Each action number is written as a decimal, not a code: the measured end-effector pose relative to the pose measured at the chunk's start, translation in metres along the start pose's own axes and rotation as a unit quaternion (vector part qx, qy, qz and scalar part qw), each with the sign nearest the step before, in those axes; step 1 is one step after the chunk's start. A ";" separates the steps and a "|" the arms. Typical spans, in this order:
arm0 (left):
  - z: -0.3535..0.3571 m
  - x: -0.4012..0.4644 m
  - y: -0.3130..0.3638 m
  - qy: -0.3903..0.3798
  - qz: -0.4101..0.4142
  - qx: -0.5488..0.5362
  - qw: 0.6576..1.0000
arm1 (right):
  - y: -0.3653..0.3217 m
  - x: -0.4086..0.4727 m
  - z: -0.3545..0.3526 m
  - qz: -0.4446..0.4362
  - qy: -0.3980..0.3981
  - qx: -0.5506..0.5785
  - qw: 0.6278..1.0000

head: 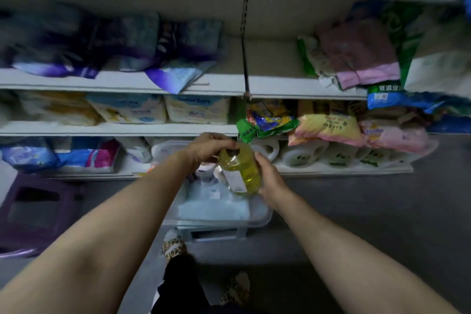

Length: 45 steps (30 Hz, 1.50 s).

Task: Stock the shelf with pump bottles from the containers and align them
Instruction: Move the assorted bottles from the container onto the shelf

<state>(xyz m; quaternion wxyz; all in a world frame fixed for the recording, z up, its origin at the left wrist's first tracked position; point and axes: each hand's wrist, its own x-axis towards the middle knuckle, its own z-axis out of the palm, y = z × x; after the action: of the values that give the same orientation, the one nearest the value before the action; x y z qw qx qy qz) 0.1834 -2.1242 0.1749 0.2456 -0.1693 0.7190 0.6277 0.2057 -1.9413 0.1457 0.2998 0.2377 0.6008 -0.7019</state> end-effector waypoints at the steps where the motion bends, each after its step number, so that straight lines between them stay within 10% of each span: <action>1: -0.004 -0.007 0.016 0.020 0.020 -0.006 1.000 | -0.015 -0.008 0.007 -0.007 -0.013 0.009 1.000; 6: -0.023 -0.050 0.097 0.119 0.130 -0.084 0.981 | -0.089 -0.048 0.045 -0.075 -0.071 0.056 0.993; 18: -0.080 -0.120 0.170 0.057 0.358 -0.245 0.899 | -0.209 -0.101 0.117 -0.146 -0.190 0.105 0.965; 27: -0.133 -0.130 0.221 0.225 0.393 -0.060 0.889 | -0.258 -0.119 0.200 -0.205 -0.227 0.123 0.944; 33: -0.199 -0.124 0.228 0.173 0.415 -0.180 0.875 | -0.282 -0.098 0.250 -0.219 -0.219 0.101 0.946; 39: -0.261 -0.109 0.233 0.361 0.420 -0.033 0.832 | -0.291 -0.076 0.312 -0.227 -0.222 0.115 0.941; 45: -0.312 -0.095 0.232 0.316 0.413 0.068 0.852 | -0.283 -0.055 0.369 -0.266 -0.203 0.113 0.935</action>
<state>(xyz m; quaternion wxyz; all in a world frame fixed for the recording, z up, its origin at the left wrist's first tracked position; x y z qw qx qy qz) 0.0897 -2.4018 0.4469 -0.2653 -0.0287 0.8027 0.5333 0.0543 -2.2703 0.4429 0.1889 -0.0464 0.4851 -0.8525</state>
